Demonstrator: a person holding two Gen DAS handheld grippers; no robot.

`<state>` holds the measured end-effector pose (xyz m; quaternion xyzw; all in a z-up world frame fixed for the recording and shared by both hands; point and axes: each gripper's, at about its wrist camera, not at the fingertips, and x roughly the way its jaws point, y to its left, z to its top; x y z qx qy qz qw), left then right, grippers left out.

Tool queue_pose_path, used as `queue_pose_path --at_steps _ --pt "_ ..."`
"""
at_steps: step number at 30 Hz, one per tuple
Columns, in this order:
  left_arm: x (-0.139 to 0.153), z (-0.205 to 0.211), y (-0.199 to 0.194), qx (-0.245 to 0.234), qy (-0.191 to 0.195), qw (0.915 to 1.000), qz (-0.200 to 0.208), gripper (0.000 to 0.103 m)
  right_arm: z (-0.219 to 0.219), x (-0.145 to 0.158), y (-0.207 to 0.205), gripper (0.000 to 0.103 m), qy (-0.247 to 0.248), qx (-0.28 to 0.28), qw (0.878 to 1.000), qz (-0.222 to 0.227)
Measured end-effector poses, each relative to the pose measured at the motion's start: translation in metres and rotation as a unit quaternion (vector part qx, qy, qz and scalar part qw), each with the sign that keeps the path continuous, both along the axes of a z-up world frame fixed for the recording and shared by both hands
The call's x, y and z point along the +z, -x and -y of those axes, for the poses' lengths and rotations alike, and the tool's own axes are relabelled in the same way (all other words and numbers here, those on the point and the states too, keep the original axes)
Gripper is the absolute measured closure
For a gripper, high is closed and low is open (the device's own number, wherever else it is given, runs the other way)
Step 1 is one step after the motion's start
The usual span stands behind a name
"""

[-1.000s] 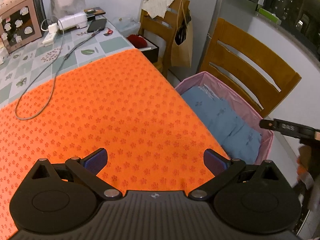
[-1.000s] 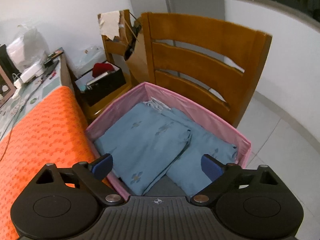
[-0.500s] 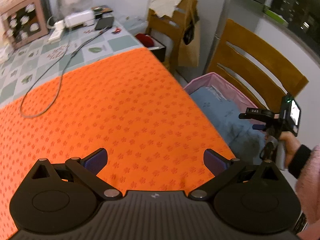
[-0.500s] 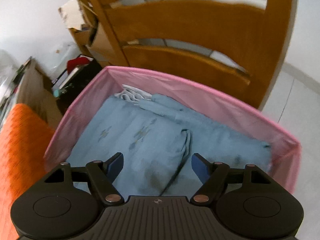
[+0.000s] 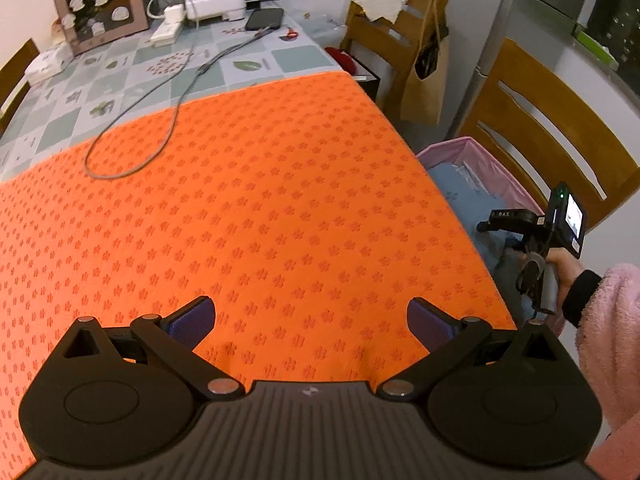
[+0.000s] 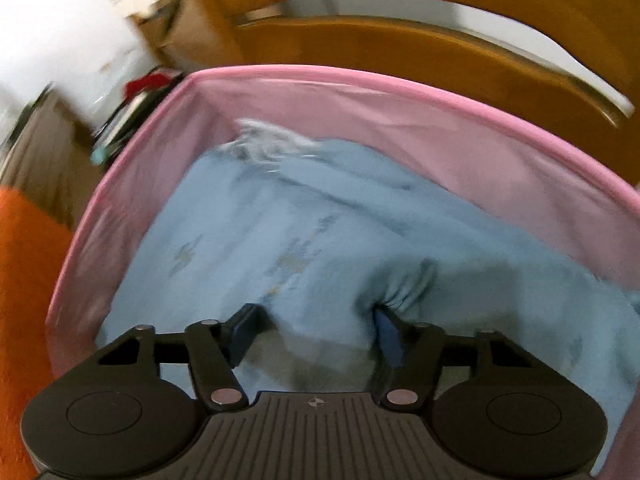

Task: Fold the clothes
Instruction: 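Reach the right gripper into the pink basket and grasp the blue-grey garment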

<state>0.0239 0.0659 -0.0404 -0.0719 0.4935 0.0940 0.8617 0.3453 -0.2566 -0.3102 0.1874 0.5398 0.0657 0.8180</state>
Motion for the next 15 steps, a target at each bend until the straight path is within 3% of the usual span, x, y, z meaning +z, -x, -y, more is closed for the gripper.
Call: queue_pose_path --at_steps 1,2,4,9,15 --pt "0.0 -0.001 0.001 0.003 0.002 1.0 0.001 0.0 -0.004 0.005 -0.001 0.078 0.007 0.023 1.0 0.005" --pt "0.001 -0.002 0.003 0.007 0.004 1.0 0.002 0.0 -0.005 0.012 -0.002 0.086 -0.004 0.03 0.999 0.01" --pt "0.002 -0.003 0.005 0.014 0.009 0.9998 0.005 0.0 -0.003 0.029 -0.001 0.088 -0.029 0.033 0.999 0.027" --pt "0.016 -0.01 0.013 0.025 0.001 0.9992 0.031 0.0 -0.007 0.107 0.022 0.09 -0.094 0.035 0.988 0.114" --pt "0.036 -0.035 0.033 0.06 -0.004 0.9963 0.062 0.0 -0.05 0.237 0.073 0.09 -0.068 0.122 0.957 0.253"
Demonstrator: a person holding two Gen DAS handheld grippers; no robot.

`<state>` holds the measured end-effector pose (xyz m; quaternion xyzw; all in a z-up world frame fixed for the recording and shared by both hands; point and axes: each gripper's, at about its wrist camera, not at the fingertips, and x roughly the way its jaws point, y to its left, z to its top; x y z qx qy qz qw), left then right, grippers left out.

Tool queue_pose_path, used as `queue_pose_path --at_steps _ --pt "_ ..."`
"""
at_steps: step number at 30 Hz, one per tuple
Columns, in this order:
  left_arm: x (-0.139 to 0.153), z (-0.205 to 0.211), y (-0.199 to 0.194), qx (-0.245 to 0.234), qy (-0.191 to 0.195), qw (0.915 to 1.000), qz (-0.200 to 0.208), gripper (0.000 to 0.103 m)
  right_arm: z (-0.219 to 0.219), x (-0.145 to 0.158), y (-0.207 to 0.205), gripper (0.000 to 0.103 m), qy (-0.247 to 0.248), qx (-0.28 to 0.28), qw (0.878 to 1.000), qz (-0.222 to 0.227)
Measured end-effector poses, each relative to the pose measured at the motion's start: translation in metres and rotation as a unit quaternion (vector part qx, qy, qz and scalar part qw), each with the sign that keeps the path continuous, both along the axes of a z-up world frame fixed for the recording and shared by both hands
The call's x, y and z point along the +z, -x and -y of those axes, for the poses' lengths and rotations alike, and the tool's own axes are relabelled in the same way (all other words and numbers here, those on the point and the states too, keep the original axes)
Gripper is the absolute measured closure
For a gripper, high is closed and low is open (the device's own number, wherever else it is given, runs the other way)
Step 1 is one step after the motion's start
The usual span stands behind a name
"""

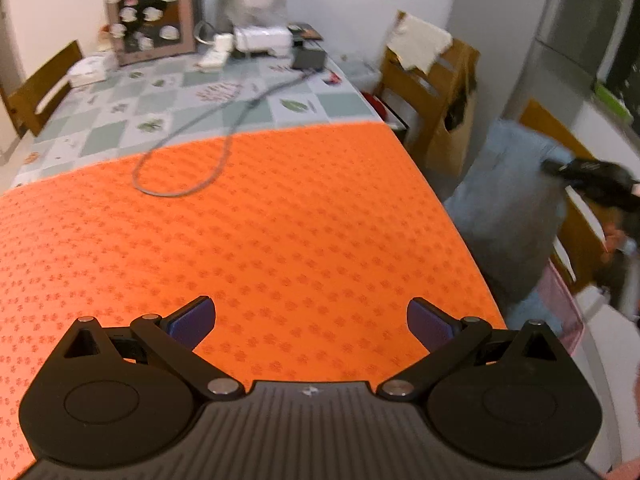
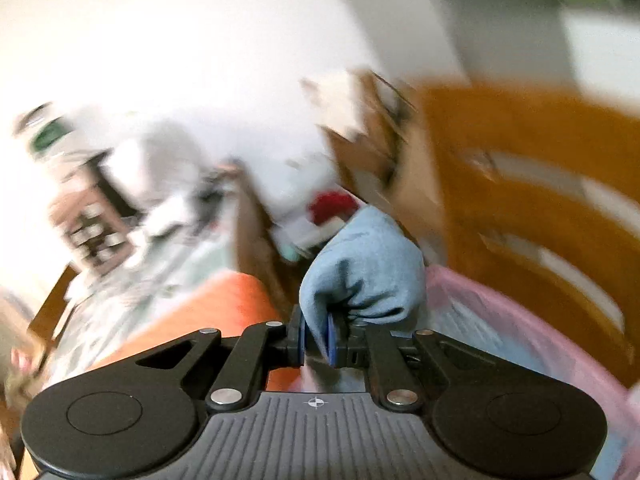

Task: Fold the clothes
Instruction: 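Reach the right gripper into the pink basket and grasp the blue-grey garment, then lift the blue-grey garment with the right gripper and drop it onto the orange mat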

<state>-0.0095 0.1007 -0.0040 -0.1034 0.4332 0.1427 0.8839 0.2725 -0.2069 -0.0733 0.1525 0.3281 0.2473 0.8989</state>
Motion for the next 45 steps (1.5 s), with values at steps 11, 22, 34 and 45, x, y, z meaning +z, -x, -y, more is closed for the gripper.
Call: queue_pose_path --at_steps 11,22,34,45 --pt "0.045 -0.076 0.066 0.048 -0.03 0.9957 0.073 0.0 -0.127 0.123 0.123 0.09 0.077 0.193 0.97 0.125" --pt "0.04 -0.15 0.133 0.048 -0.043 0.9955 0.07 0.0 -0.268 0.043 0.267 0.088 0.188 0.354 0.913 0.071" --pt "0.015 -0.111 0.099 -0.055 -0.003 0.9965 0.063 0.0 -0.231 0.034 0.291 0.051 0.183 0.366 0.912 -0.013" --pt "-0.023 -0.005 0.029 -0.165 0.026 0.9848 0.049 0.0 -0.137 0.043 0.25 0.047 0.197 0.267 0.942 -0.045"
